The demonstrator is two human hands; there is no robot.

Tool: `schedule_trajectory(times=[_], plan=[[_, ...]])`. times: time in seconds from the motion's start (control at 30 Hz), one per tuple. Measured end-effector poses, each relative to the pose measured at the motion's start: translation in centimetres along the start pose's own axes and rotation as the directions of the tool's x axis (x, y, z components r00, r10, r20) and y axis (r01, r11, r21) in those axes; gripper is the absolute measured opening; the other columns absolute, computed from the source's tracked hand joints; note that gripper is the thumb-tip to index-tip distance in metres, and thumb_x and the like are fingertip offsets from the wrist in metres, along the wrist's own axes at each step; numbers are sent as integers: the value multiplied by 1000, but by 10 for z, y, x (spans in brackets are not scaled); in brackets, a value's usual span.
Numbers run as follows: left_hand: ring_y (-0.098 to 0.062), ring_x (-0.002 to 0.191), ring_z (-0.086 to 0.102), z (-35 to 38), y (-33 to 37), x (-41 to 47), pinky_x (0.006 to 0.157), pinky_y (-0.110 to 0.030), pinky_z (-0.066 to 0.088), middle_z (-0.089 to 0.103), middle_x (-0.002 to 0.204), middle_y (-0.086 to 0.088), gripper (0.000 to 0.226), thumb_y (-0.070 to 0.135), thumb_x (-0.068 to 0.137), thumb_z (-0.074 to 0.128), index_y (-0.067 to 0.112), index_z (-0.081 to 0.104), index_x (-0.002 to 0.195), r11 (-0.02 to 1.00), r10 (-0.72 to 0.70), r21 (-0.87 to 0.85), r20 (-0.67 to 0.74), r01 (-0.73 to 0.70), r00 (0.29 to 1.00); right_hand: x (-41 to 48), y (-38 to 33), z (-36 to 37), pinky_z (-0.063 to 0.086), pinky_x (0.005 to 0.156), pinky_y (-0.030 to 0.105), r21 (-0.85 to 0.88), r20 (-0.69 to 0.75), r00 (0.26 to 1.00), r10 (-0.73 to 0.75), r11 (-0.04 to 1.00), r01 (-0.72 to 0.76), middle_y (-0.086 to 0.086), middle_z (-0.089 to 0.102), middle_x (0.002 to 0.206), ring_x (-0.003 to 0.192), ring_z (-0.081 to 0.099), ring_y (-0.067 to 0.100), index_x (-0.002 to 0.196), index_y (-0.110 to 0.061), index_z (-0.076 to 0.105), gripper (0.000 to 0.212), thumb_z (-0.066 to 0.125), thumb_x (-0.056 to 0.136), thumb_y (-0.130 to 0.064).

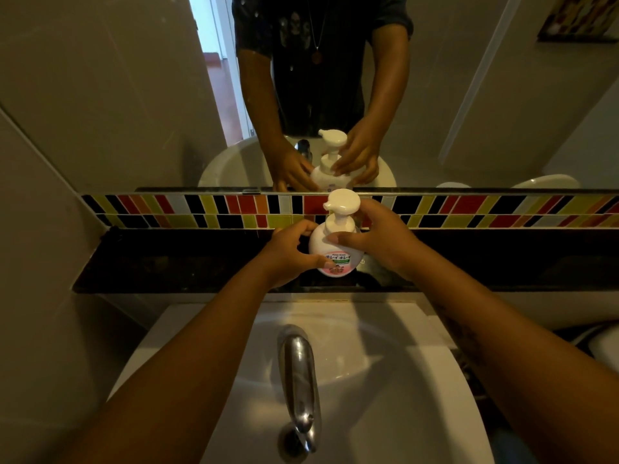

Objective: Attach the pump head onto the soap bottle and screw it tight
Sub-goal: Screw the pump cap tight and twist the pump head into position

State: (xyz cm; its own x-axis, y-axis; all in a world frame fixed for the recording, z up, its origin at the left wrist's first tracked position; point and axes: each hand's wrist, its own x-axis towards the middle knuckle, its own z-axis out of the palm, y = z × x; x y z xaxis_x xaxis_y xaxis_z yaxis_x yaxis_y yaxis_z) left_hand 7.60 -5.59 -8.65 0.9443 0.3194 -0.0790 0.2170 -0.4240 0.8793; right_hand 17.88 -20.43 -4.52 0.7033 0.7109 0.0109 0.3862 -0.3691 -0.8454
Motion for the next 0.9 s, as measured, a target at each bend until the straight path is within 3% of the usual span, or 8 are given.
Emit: schedule_trajectory(times=[0.13, 0.3, 0.43, 0.57, 0.73, 0.9], plan=[[-2, 86, 52, 0, 1, -1, 65, -16, 42, 59, 119, -1, 55, 15, 73, 81, 15, 56, 121, 1000, 6, -2, -5, -6, 1000, 3, 6, 10, 49, 94, 41, -57, -112, 994, -14, 998, 8, 4, 56, 131, 119, 53, 21, 128, -22, 46, 73, 81, 65, -34], [-1, 86, 53, -1, 5, -2, 65, -16, 44, 56, 113, 4, 54, 12, 74, 80, 14, 54, 121, 1000, -4, -23, 7, 5, 1000, 0, 6, -12, 45, 90, 28, -44, 77, 996, -35, 998, 39, -1, 54, 136, 122, 50, 15, 133, -27, 44, 69, 76, 72, -29], [-4, 90, 53, 0, 4, -2, 69, -17, 46, 56, 116, 3, 55, 13, 73, 80, 17, 54, 121, 1000, -5, -21, -2, 5, 1000, 2, 6, -16, 44, 91, 29, -52, 148, 989, -18, 998, 26, -1, 54, 137, 124, 50, 19, 133, -27, 47, 60, 70, 78, -25], [-6, 91, 52, 0, 2, -2, 72, -18, 46, 57, 116, 3, 54, 13, 73, 80, 17, 54, 121, 1000, -12, -24, -6, 12, 1000, 3, 10, 0, 46, 94, 33, -85, 6, 1000, -24, 996, 24, 2, 50, 136, 120, 49, 18, 131, -25, 48, 63, 74, 74, -30], [0, 84, 53, 0, 5, -3, 62, -12, 44, 57, 105, 10, 50, 12, 75, 79, 16, 55, 119, 1000, 5, -17, -2, -5, 1000, 0, 11, 17, 44, 98, 44, -145, -145, 989, -42, 989, 21, 6, 50, 126, 121, 45, 26, 126, -22, 48, 67, 77, 69, -39], [-1, 86, 54, -2, 5, -2, 67, -13, 44, 57, 107, 7, 52, 13, 74, 80, 14, 55, 120, 1000, 3, -5, 9, -3, 1000, -2, 5, -10, 47, 99, 44, -66, 63, 998, -31, 997, 35, -1, 53, 137, 126, 48, 21, 133, -32, 44, 73, 77, 69, -38]])
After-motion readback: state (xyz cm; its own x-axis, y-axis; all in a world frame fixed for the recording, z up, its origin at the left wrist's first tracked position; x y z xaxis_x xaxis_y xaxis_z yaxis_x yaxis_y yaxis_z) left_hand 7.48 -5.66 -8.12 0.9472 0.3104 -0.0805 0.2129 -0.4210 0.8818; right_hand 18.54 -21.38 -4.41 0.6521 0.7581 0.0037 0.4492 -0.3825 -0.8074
